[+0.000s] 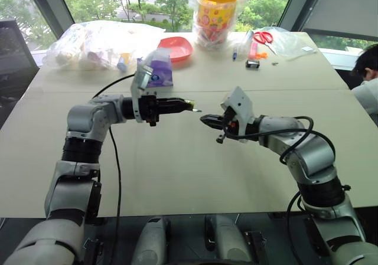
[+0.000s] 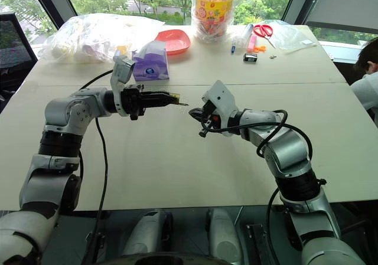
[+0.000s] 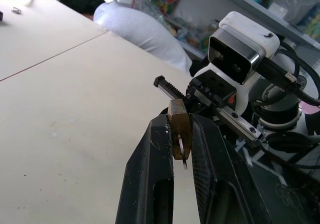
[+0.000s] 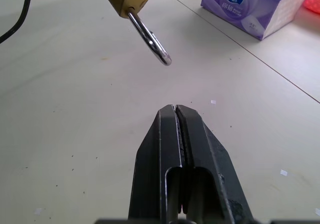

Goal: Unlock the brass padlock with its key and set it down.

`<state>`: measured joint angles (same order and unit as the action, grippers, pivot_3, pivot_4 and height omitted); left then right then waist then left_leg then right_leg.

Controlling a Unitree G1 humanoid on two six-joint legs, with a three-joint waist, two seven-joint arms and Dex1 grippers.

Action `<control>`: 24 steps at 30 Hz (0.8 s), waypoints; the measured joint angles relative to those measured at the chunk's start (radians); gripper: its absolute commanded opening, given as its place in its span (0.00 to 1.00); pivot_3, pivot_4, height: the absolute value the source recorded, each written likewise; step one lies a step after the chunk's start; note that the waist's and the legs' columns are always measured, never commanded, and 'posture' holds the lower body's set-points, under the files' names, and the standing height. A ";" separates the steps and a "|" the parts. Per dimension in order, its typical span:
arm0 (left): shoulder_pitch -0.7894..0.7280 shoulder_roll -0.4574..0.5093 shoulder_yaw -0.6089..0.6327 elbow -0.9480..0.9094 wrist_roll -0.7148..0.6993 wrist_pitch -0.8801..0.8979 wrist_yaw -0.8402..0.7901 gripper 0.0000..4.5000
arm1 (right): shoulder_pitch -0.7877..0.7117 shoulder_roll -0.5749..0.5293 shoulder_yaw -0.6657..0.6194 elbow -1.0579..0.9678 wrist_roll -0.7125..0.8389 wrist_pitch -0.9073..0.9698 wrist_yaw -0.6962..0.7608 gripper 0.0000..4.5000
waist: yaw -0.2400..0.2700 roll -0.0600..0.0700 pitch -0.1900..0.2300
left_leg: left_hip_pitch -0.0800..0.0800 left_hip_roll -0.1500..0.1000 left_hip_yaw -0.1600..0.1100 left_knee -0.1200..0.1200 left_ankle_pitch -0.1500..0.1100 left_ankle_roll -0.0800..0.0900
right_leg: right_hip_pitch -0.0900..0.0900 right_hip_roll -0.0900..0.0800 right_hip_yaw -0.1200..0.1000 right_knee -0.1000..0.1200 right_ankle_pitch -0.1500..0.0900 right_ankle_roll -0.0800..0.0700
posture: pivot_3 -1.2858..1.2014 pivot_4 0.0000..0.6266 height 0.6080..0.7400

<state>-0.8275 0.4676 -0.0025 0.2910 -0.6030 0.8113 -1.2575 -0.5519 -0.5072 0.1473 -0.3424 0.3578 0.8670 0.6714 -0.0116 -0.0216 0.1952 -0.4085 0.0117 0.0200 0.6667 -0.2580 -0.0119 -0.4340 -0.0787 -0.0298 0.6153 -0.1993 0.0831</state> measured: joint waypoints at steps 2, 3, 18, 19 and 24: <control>0.000 -0.001 0.000 0.000 0.000 -0.002 -0.001 0.01 | 0.001 -0.008 0.002 0.004 -0.011 -0.010 -0.005 0.00 | 0.000 0.000 0.000 | 0.000 0.000 0.000 0.000 0.000 0.000 | 0.000 0.000 0.000 0.000 0.000 0.000 | 0.52 0.24 1.00; 0.000 -0.001 0.000 0.001 0.000 -0.001 -0.002 0.01 | 0.002 -0.014 0.003 0.013 -0.022 -0.024 -0.008 0.00 | 0.000 0.000 0.000 | 0.000 0.000 0.000 0.000 0.000 0.000 | 0.000 0.000 0.000 0.000 0.000 0.000 | 0.52 0.24 1.00; 0.000 0.000 -0.002 0.001 -0.013 0.005 -0.012 0.01 | -0.020 0.068 -0.032 0.065 -0.008 -0.091 -0.056 0.00 | 0.000 0.000 0.000 | 0.000 0.000 0.000 0.000 0.000 0.000 | 0.000 0.000 0.000 0.000 0.000 0.000 | 0.52 0.24 1.00; 0.000 0.000 -0.002 0.002 -0.013 0.004 -0.012 0.01 | -0.020 0.074 -0.032 0.053 0.004 -0.087 -0.053 0.00 | 0.000 0.000 0.000 | 0.000 0.000 0.000 0.000 0.000 0.000 | 0.000 0.000 0.000 0.000 0.000 0.000 | 0.52 0.24 1.00; 0.000 0.000 -0.002 0.017 -0.012 -0.008 -0.010 0.01 | -0.013 0.076 -0.032 0.010 0.037 -0.064 -0.044 0.00 | 0.000 0.000 0.000 | 0.000 0.000 0.000 0.000 0.000 0.000 | 0.000 0.000 0.000 0.000 0.000 0.000 | 0.52 0.24 1.00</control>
<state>-0.8280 0.4679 -0.0044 0.3080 -0.6151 0.8032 -1.2676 -0.5652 -0.4311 0.1150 -0.3321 0.3948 0.8035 0.6273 -0.0114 -0.0216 0.1952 -0.4086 0.0118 0.0200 0.6664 -0.2580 -0.0119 -0.4340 -0.0787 -0.0297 0.6149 -0.1993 0.0832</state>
